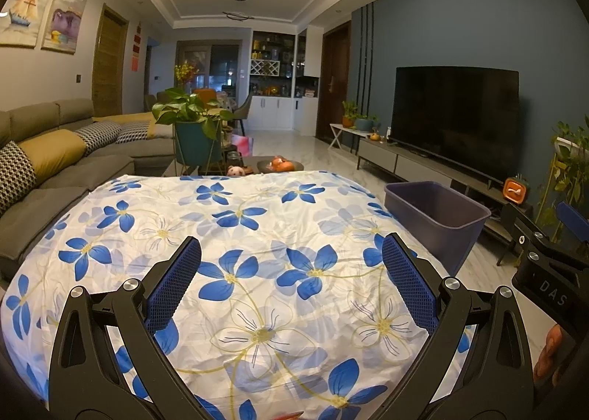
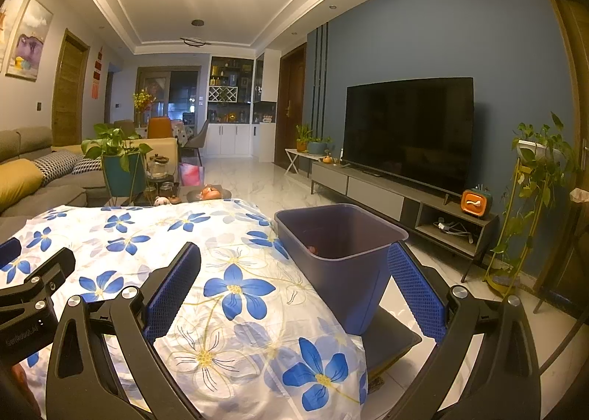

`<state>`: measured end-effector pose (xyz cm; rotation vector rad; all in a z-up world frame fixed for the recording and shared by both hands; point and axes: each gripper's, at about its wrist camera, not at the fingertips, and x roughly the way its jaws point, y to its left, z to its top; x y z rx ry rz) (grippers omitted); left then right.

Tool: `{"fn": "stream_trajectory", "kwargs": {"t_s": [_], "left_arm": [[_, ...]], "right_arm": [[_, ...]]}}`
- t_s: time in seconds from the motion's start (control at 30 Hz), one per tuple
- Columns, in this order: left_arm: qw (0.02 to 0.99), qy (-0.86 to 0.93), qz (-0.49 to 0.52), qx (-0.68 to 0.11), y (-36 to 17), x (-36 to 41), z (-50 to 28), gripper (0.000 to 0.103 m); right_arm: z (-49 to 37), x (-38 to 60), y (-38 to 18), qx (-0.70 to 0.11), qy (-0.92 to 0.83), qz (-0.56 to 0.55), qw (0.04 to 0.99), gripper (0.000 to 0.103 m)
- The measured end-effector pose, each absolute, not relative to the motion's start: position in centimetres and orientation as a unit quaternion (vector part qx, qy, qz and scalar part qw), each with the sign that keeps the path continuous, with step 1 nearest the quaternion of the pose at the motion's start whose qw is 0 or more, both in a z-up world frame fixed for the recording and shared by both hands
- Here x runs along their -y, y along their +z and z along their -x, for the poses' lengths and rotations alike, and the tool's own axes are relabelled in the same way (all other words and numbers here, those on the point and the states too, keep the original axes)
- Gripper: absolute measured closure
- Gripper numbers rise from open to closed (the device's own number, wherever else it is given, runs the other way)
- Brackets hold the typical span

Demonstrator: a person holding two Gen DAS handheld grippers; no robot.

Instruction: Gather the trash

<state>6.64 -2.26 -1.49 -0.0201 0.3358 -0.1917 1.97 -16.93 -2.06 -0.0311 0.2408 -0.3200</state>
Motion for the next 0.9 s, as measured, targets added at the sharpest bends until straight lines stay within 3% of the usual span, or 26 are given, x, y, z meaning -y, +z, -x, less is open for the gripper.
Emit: {"fn": "stream_trajectory", "kwargs": {"t_s": [0.9], "left_arm": [[0.98, -0.103, 0.007, -0.168, -1.37, 2.17, -6.51, 0.006]], "right_arm": [[-1.78, 16.94, -2.06, -0.118, -0.161, 0.012, 0.98, 0.005]]}}
